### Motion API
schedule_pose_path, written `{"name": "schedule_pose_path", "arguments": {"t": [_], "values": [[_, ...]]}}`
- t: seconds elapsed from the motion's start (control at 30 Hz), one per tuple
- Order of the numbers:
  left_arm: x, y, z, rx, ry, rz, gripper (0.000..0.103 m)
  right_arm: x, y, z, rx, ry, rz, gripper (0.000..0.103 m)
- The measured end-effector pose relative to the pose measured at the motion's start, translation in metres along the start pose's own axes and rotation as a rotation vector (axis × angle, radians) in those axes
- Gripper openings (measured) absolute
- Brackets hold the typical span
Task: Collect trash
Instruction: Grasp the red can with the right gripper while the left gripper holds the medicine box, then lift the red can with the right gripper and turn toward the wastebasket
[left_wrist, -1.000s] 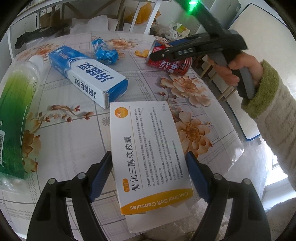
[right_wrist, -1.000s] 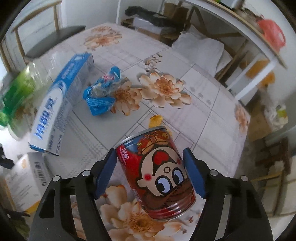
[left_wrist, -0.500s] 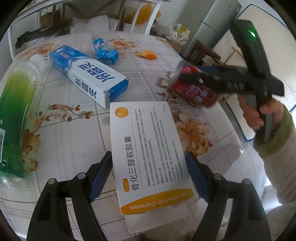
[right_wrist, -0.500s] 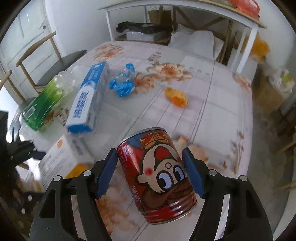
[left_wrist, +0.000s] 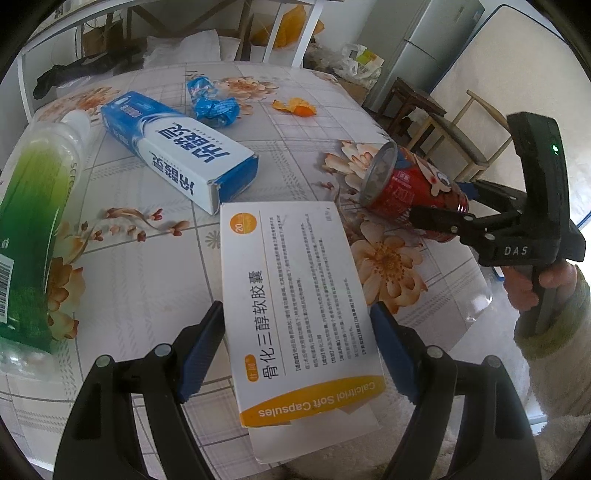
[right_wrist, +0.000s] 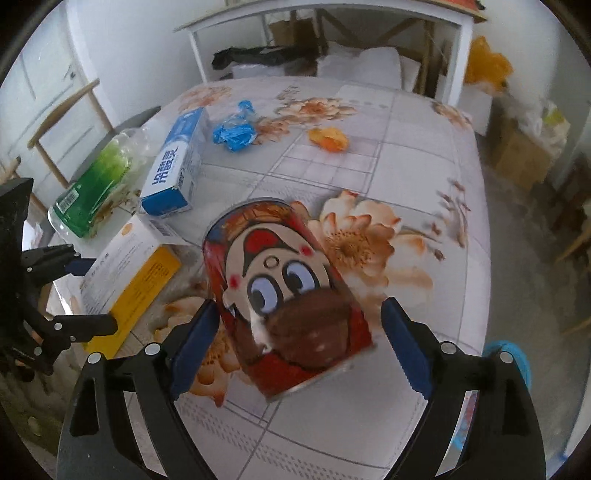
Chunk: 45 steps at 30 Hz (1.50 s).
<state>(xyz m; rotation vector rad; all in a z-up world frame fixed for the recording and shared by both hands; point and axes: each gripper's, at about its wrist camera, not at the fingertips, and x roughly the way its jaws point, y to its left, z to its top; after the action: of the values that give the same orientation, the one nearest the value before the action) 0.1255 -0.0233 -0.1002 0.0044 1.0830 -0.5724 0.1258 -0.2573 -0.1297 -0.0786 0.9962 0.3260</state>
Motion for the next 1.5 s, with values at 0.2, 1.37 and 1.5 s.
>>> {"name": "schedule_pose_path", "arguments": {"t": [0.2, 1.37, 1.5], "values": [[0.001, -0.002, 0.000, 0.000, 0.001, 0.013, 0.077, -0.015, -0.001, -0.004, 0.047, -0.034, 0.014, 0.072], [0.001, -0.008, -0.001, 0.001, 0.004, 0.058, 0.078, -0.029, 0.028, -0.006, 0.137, -0.064, -0.126, 0.074], [0.002, -0.011, -0.001, 0.011, -0.002, 0.074, 0.078, -0.030, 0.024, -0.008, 0.182, -0.080, -0.111, 0.066]]}}
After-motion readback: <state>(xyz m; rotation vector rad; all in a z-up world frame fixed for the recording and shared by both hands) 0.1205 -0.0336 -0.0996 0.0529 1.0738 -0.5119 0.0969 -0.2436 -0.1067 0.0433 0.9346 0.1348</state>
